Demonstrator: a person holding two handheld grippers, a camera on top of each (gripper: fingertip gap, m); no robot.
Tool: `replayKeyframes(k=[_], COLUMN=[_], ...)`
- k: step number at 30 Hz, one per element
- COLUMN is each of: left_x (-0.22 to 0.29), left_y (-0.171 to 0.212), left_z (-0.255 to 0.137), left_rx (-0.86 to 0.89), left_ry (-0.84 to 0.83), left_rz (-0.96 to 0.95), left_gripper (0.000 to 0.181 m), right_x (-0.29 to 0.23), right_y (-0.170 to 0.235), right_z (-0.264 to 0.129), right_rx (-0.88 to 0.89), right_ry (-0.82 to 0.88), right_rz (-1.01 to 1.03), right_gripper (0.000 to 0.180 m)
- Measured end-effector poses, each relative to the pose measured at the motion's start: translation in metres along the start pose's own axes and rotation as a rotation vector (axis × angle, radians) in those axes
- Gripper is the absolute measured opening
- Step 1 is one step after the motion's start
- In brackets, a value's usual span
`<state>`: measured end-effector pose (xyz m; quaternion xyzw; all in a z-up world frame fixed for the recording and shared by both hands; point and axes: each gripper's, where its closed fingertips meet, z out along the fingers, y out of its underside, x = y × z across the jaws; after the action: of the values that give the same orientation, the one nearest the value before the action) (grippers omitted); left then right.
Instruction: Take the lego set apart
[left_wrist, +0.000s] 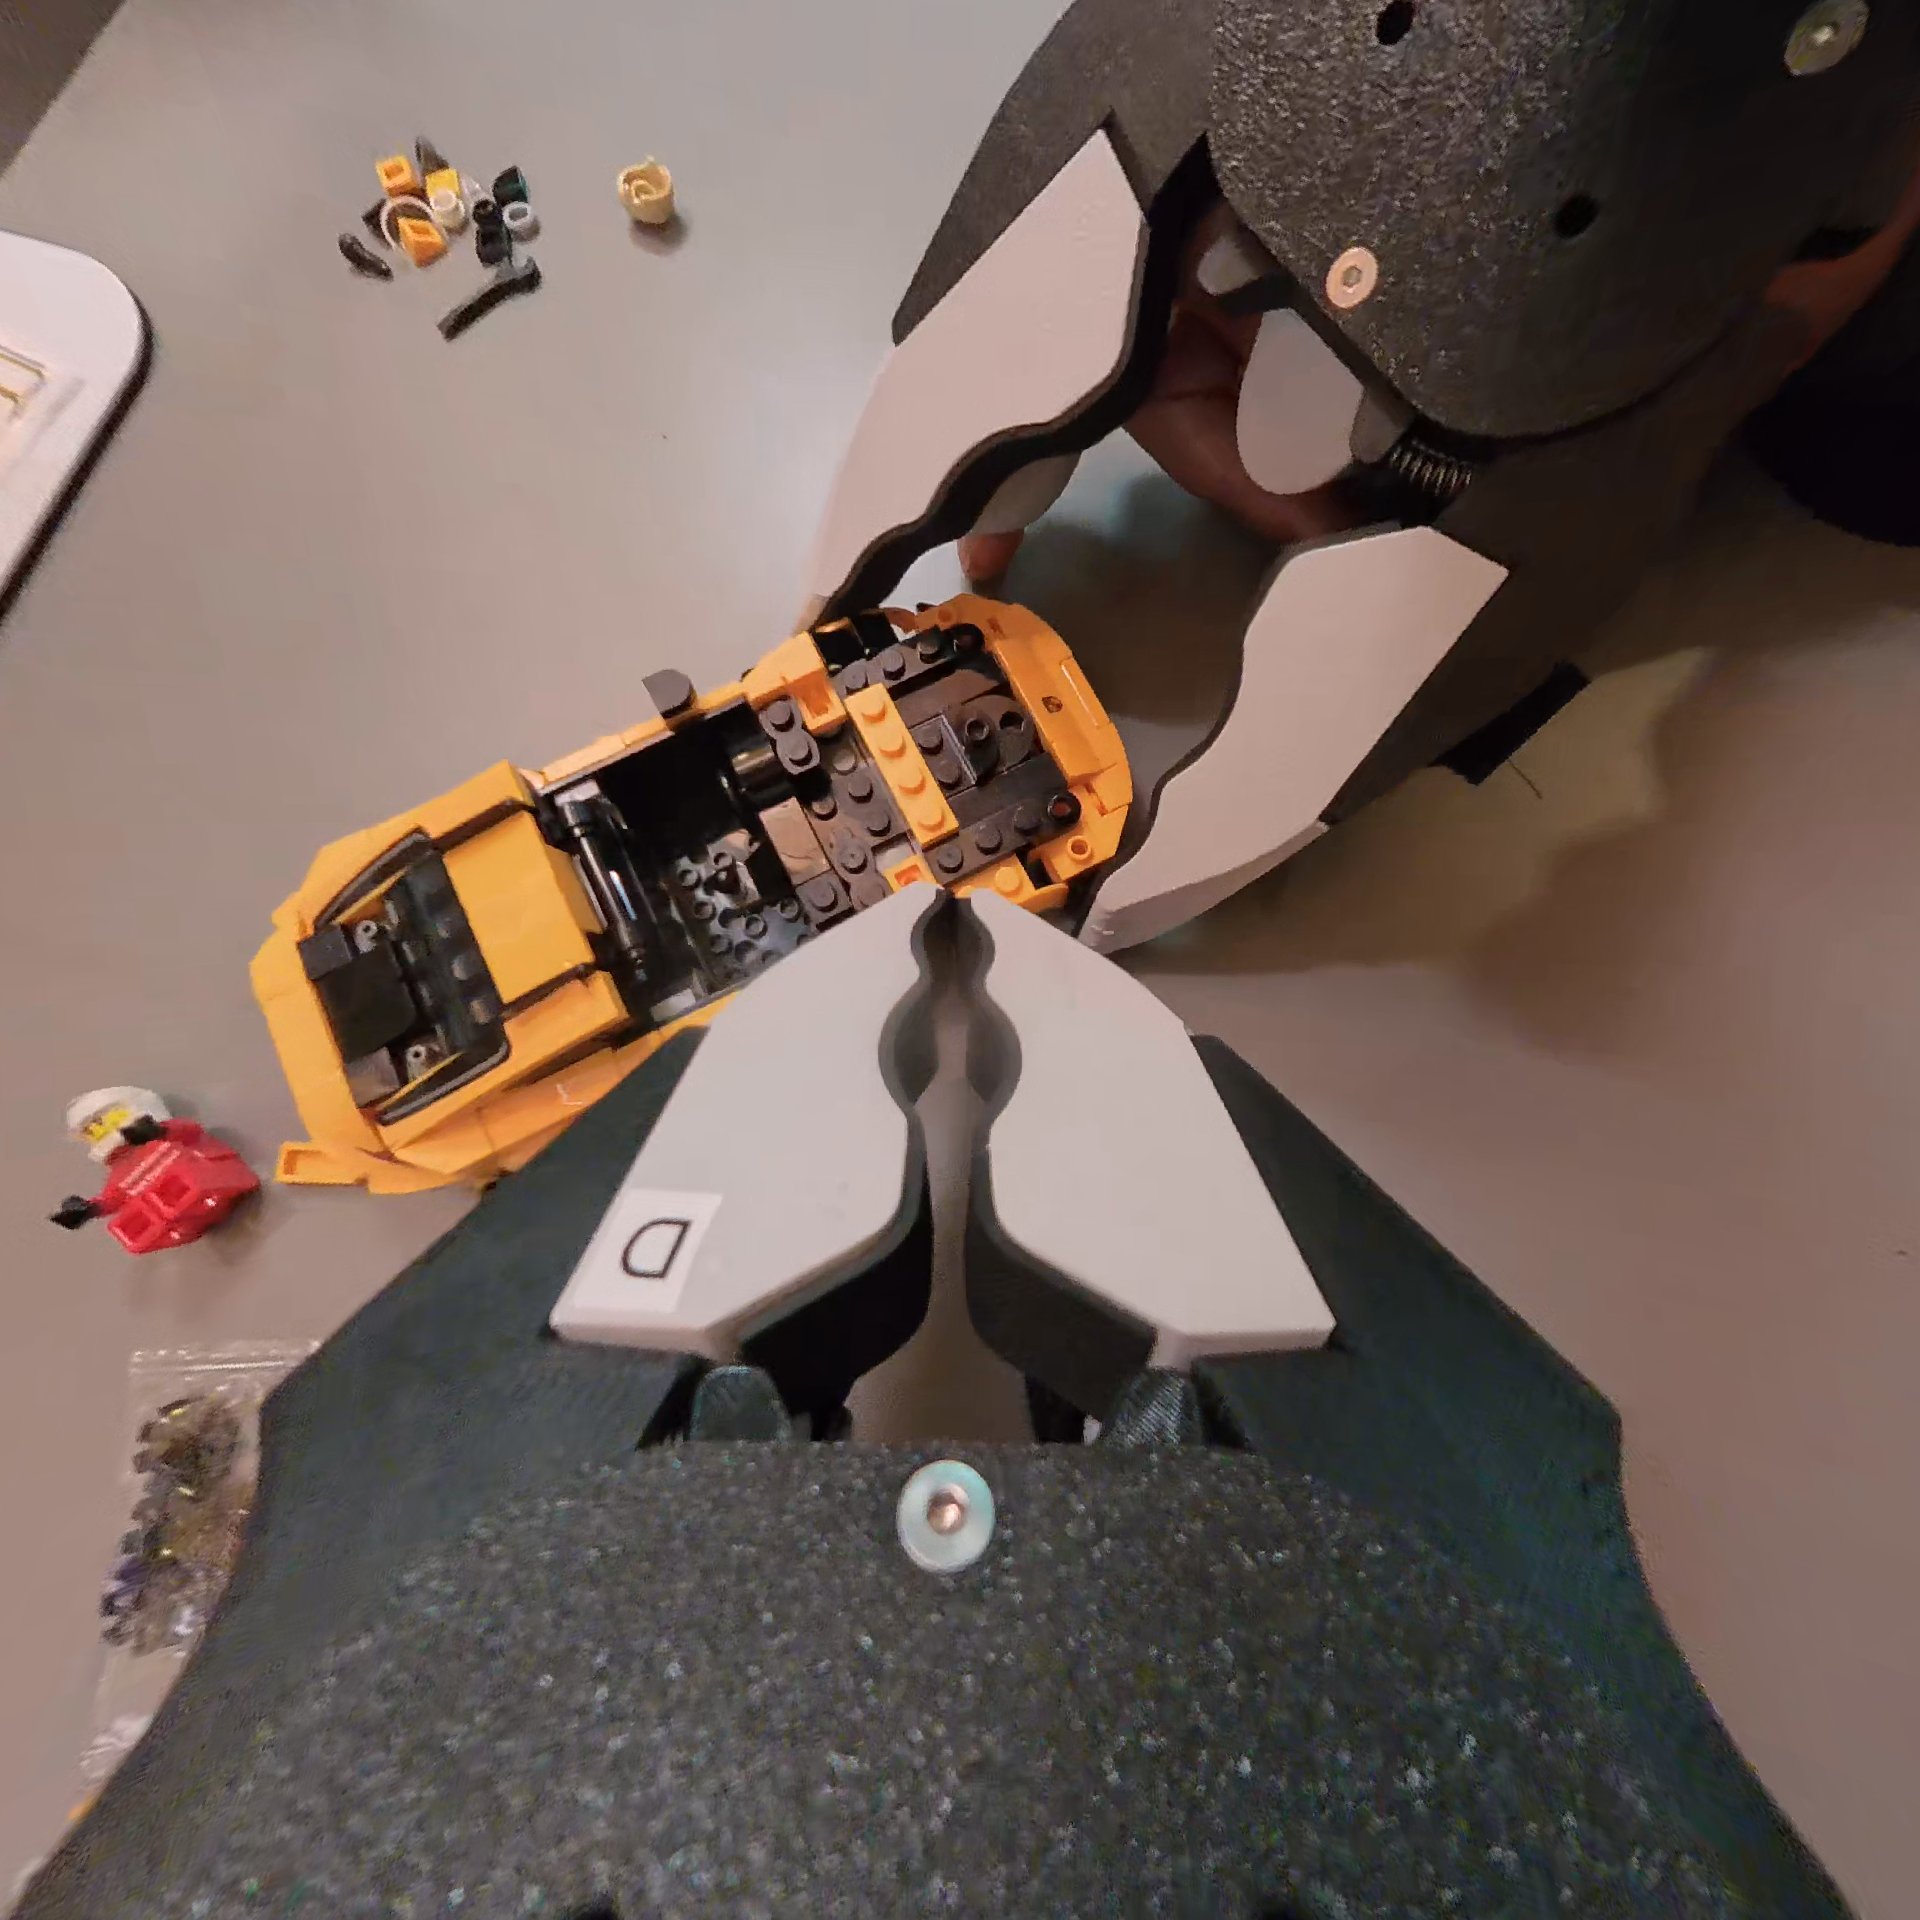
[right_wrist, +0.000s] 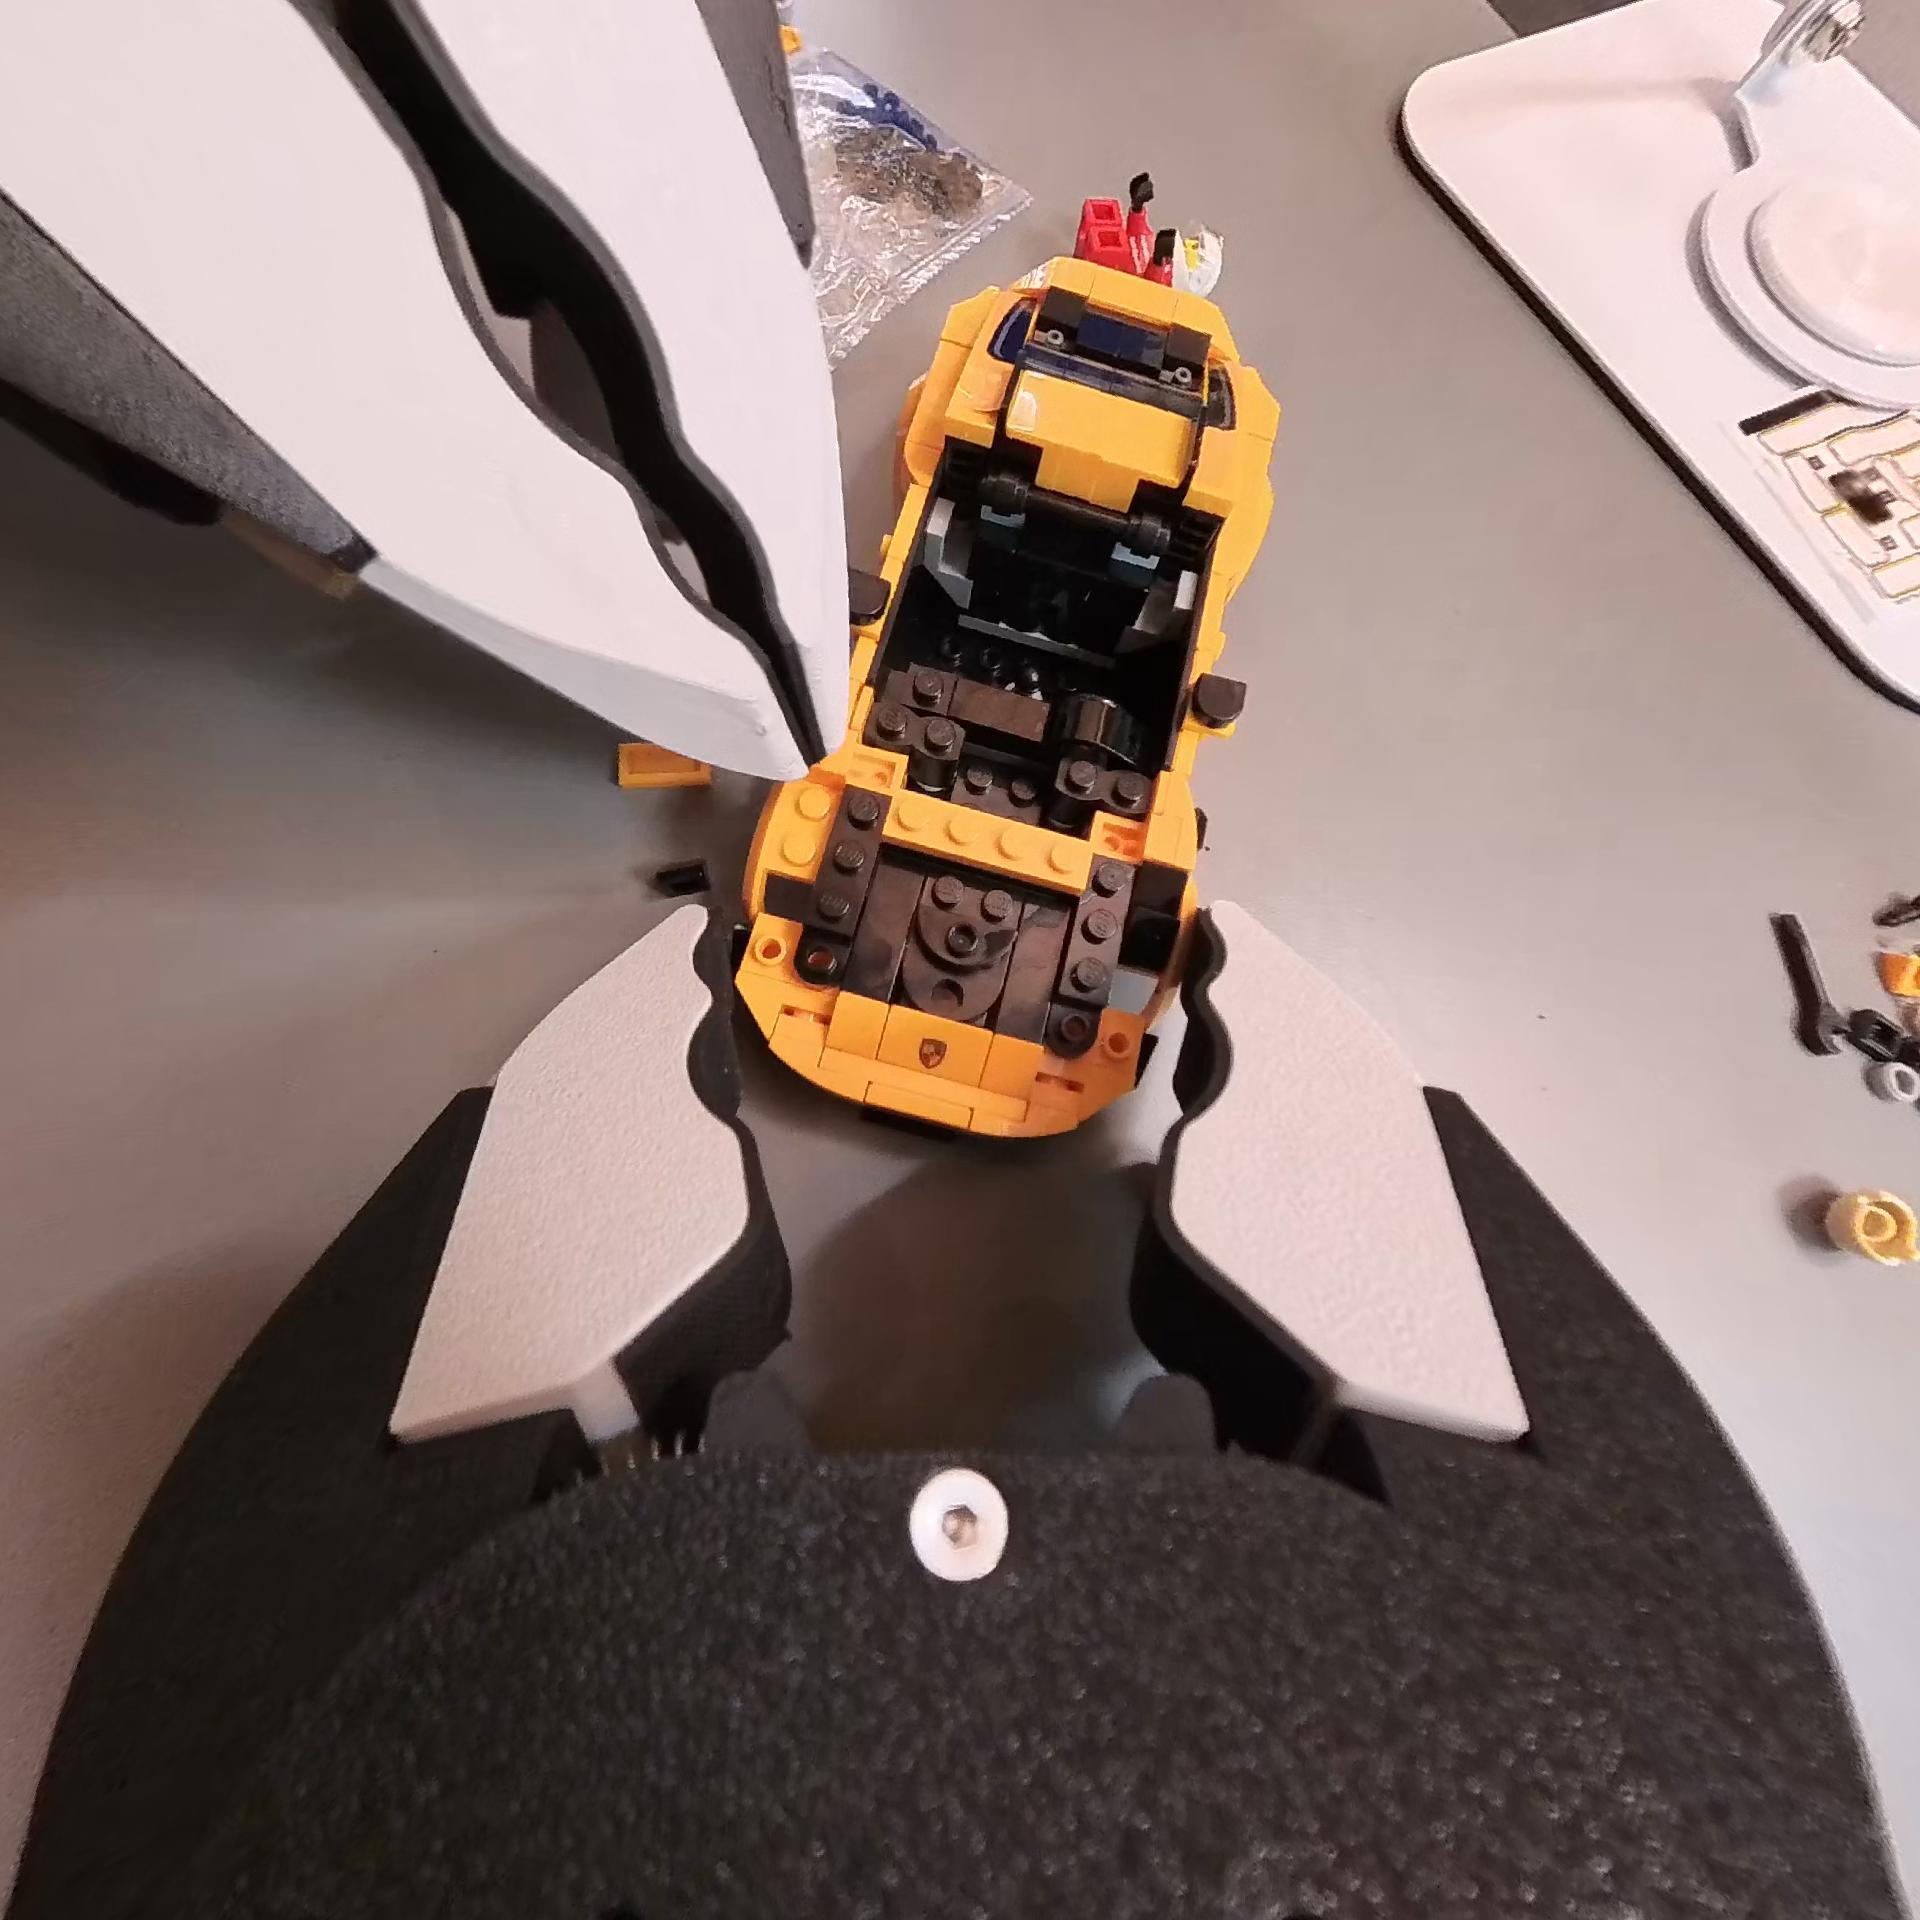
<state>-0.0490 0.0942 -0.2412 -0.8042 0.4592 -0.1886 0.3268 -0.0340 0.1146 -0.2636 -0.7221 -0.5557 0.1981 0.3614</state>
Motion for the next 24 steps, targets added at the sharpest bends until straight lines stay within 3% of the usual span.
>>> replayKeyframes(k=[24], left_x=[-0.014], left_y=[-0.004], left_z=[0.005], left_rx=[-0.062], left_ry=[-0.024], left_rz=[-0.013], left_gripper=[0.0], right_x=[0.0], right_y=[0.0], right_z=[0.0], right_rx=[0.001], right_ry=[-0.002], right_rz=[-0.002], right_gripper=[0.083])
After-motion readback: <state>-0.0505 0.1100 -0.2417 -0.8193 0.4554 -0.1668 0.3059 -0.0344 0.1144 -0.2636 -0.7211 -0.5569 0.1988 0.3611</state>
